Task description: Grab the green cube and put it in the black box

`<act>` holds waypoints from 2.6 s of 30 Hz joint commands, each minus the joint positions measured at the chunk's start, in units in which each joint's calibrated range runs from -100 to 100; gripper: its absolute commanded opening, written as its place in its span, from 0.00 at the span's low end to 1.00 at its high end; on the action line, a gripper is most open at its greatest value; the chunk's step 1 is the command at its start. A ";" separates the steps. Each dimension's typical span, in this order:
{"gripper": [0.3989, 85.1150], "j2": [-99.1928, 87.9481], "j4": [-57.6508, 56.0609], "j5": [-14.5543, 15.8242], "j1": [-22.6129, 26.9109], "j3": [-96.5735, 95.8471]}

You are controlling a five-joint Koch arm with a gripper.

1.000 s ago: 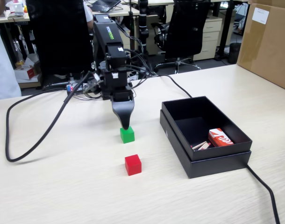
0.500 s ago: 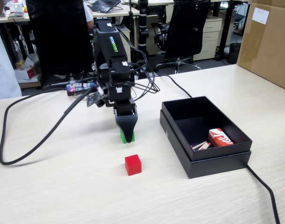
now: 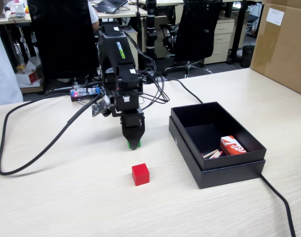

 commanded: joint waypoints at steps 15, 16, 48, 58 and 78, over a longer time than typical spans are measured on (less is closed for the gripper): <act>0.01 -27.88 -6.20 8.45 16.21 24.56; 0.01 -26.04 -6.20 8.69 16.61 25.65; 0.28 19.63 -5.51 10.70 17.14 29.09; 0.54 1.73 -5.51 10.55 16.41 29.73; 0.58 -62.07 -3.69 -2.78 2.83 -4.00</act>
